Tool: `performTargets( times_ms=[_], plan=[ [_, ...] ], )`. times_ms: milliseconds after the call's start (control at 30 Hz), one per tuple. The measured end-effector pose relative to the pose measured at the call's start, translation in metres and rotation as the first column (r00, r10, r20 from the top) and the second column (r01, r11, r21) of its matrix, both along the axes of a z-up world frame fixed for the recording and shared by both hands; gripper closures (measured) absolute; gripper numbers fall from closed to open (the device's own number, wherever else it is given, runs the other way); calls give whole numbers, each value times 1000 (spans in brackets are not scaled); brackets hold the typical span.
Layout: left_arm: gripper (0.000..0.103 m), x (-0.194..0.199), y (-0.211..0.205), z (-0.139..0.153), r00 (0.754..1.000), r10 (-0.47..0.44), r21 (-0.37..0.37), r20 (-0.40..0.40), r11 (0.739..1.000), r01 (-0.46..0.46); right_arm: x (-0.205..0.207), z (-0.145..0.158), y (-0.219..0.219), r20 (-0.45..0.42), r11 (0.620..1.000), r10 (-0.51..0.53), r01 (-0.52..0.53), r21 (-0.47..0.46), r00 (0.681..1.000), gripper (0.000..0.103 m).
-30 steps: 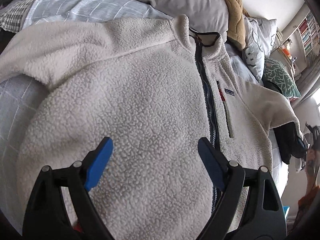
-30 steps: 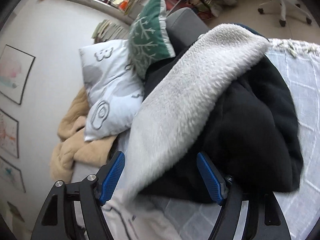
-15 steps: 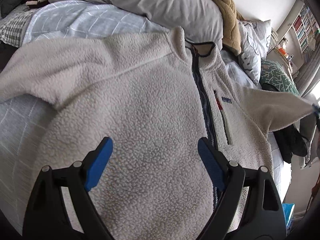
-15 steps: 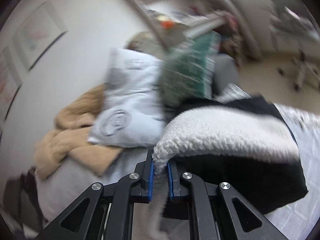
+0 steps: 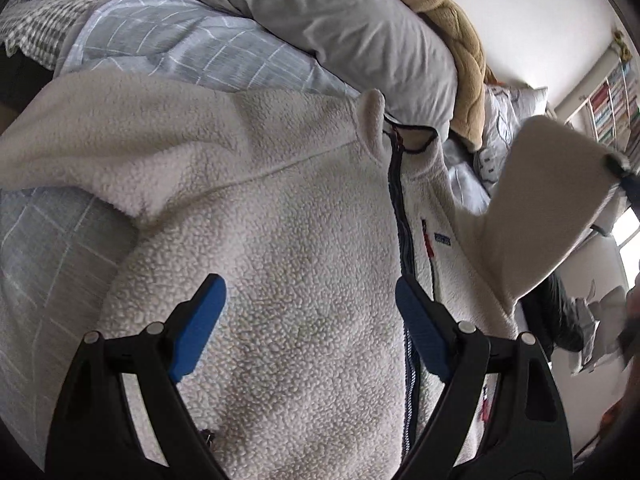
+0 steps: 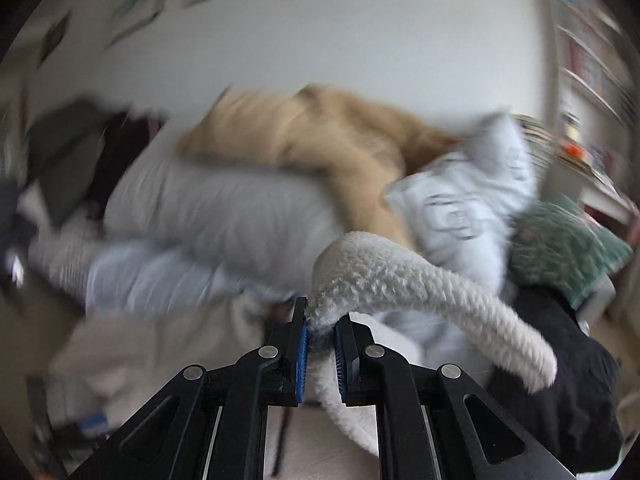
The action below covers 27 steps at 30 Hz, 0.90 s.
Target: Fold large clothes
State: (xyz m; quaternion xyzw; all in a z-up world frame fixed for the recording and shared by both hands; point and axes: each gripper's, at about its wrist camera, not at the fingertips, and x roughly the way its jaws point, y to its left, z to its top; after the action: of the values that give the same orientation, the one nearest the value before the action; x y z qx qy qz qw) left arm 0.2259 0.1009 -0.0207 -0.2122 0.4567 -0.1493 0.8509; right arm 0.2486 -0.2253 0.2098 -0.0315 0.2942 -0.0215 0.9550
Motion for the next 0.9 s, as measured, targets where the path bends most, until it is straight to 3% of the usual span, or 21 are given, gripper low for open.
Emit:
performTargets(
  times_ms=[133,267,333,400,467,567,633,733,800,900],
  plan=[
    [16,3,7,-1,1000,20,-11,-9,1000,-20,23,-85,81,-188,987,93,-114,-108,978,88],
    [16,6,20,-2,998,56,-27,-25,998,-57,30,-196,149,-427,937,132,-253,-240,894,81],
    [16,7,25,-4,997,64,-27,-32,998,-65,25,-238,162,-504,908,129,-306,-286,854,68],
    [16,10,26,-5,997,65,-19,-39,998,-66,15,-262,168,-532,889,144,-345,-301,834,65],
    [16,12,24,-8,997,64,-3,-45,998,-65,5,-260,160,-503,895,163,-342,-288,849,62],
    [16,12,13,-8,999,43,53,-32,998,-41,-7,-237,129,-513,947,204,-301,-112,834,48],
    [16,10,-3,-5,1000,2,97,-9,995,-1,-24,-216,98,-466,966,220,-259,-20,857,42],
    [16,7,-33,-2,995,-97,148,11,984,95,-48,-196,40,-405,987,155,-129,91,901,42],
    [16,3,-62,-1,983,-184,196,26,965,175,-55,-191,-2,-385,982,119,-51,184,915,42],
    [16,-2,-109,4,956,-283,302,73,920,249,-60,-185,-60,-367,955,-50,151,255,929,42]
  ],
)
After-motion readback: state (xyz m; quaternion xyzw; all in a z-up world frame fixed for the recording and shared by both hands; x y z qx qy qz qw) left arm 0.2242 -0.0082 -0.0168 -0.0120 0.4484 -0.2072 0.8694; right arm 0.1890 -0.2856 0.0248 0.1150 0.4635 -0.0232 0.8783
